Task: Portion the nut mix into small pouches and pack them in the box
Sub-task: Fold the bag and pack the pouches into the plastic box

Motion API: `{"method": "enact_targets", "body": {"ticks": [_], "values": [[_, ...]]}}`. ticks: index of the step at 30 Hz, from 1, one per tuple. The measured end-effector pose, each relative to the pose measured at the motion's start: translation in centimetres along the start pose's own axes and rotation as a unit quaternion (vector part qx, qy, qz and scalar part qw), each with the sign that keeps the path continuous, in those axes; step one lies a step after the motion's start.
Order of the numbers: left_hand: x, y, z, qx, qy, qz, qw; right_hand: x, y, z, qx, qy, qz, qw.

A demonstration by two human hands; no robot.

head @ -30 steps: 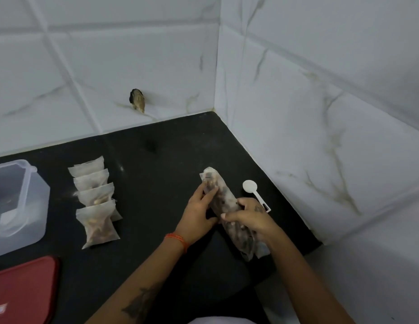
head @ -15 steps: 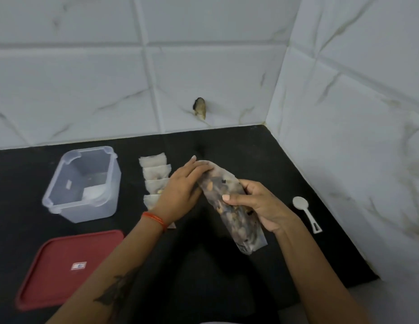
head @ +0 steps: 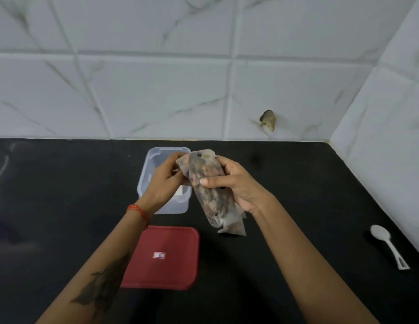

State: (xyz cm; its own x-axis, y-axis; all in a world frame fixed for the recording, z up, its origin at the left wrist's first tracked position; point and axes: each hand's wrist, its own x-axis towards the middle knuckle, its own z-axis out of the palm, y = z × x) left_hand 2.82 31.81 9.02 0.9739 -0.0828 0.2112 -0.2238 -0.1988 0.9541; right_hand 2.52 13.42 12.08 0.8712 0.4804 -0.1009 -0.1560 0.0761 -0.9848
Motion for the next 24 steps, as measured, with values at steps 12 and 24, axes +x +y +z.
{"method": "enact_targets", "body": {"ticks": [12, 24], "values": [[4.2, -1.6, -7.0, -0.13, 0.084, -0.188, 0.97, 11.5, 0.9, 6.2, -0.135, 0.158, 0.006, 0.978], [6.5, -5.8, -5.6, 0.062, 0.113, -0.248, 0.96, 13.7, 3.4, 7.3, -0.475, 0.125, 0.048, 0.87]]}}
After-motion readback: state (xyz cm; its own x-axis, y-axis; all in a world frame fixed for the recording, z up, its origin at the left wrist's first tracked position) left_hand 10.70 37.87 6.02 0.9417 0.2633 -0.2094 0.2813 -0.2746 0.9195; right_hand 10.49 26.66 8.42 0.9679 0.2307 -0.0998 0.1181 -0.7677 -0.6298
